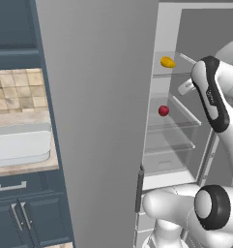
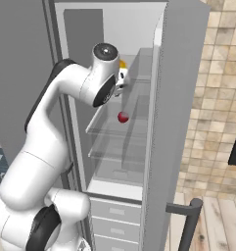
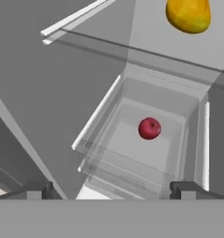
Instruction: Pick the mango and apple from the fridge and place them inside the tupperware on the counter.
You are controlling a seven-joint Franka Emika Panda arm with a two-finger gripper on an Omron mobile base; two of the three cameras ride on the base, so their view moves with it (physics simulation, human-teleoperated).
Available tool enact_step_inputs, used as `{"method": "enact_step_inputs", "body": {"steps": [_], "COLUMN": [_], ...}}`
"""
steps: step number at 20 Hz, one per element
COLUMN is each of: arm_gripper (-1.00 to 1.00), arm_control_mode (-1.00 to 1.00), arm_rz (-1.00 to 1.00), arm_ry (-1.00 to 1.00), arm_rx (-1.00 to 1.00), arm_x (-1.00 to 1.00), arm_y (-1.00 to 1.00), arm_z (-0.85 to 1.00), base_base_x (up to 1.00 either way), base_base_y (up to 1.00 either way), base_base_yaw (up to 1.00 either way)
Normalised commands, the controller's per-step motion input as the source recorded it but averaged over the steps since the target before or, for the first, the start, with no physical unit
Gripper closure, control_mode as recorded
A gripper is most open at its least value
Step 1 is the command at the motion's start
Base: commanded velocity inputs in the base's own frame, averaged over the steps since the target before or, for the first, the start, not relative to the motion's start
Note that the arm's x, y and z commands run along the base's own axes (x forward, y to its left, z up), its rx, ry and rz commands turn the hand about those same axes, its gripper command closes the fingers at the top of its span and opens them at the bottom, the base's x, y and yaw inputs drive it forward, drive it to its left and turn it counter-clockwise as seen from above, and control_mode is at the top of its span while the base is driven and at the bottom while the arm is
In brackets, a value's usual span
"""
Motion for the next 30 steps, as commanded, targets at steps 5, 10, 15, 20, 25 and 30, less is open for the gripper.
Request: {"method": "enact_step_inputs", "body": {"steps": [5, 10, 15, 20, 25, 30], "arm_gripper": [-1.0, -1.0, -1.0, -1.0, -1.0, -1.0], "arm_control_mode": [-1.0, -1.0, -1.0, -1.0, -1.0, -1.0], "arm_rz": [0.09, 0.07, 0.04, 0.01, 0.0, 0.0], "arm_ry": [-0.04, -0.02, 0.0, 0.0, 0.0, 0.0], "arm_rx": [-0.02, -0.03, -0.02, 0.0, 0.0, -0.01], "arm_x": [0.11, 0.12, 0.14, 0.1, 0.09, 0.01], "arm_y": [0.0, 0.0, 0.0, 0.0, 0.0, 0.01], "arm_z": [0.0, 0.05, 0.01, 0.0, -0.01, -0.33], "base_base_x": [0.0, 0.0, 0.0, 0.0, 0.0, 0.0], "base_base_y": [0.0, 0.0, 0.0, 0.0, 0.0, 0.0], "base_base_yaw": [0.0, 0.0, 0.0, 0.0, 0.0, 0.0]}}
